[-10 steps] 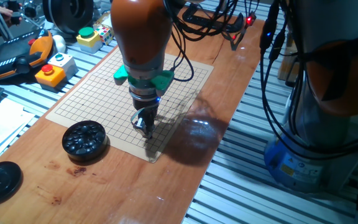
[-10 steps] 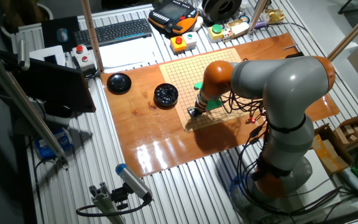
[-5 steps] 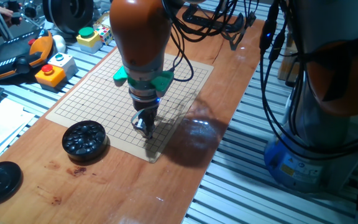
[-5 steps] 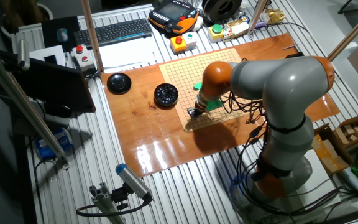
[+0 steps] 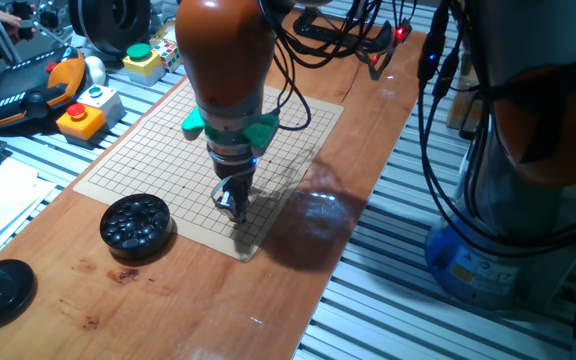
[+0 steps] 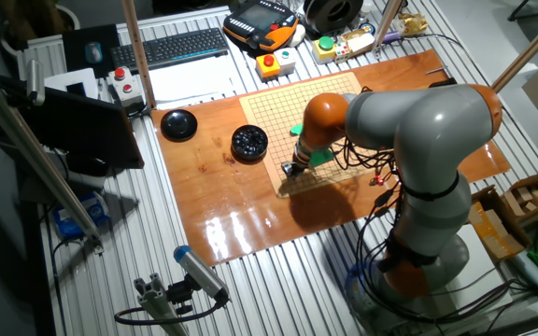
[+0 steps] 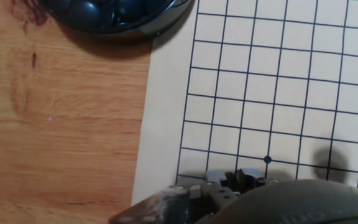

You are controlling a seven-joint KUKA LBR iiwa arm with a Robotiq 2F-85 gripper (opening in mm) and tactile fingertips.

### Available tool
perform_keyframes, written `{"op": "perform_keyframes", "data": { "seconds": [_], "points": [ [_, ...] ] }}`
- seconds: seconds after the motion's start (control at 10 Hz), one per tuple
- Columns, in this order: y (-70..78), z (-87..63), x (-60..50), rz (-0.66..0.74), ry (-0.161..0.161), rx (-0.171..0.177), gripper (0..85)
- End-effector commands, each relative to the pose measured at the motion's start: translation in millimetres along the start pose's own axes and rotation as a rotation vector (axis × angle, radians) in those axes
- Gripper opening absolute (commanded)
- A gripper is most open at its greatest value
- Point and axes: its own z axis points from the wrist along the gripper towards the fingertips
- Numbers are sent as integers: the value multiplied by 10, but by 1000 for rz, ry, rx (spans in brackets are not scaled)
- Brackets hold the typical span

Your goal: Play the first move as black on the 3-4 point in the upper right corner of the Go board

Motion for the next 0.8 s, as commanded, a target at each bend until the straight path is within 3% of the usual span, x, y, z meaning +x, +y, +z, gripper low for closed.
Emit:
{"op": "perform_keyframes", "data": {
  "seconds": [0.0,0.7],
  "points": [
    [-1,2,1,2,1,1,253],
    [-10,19,-4,16,-14,-6,283]
  ]
}}
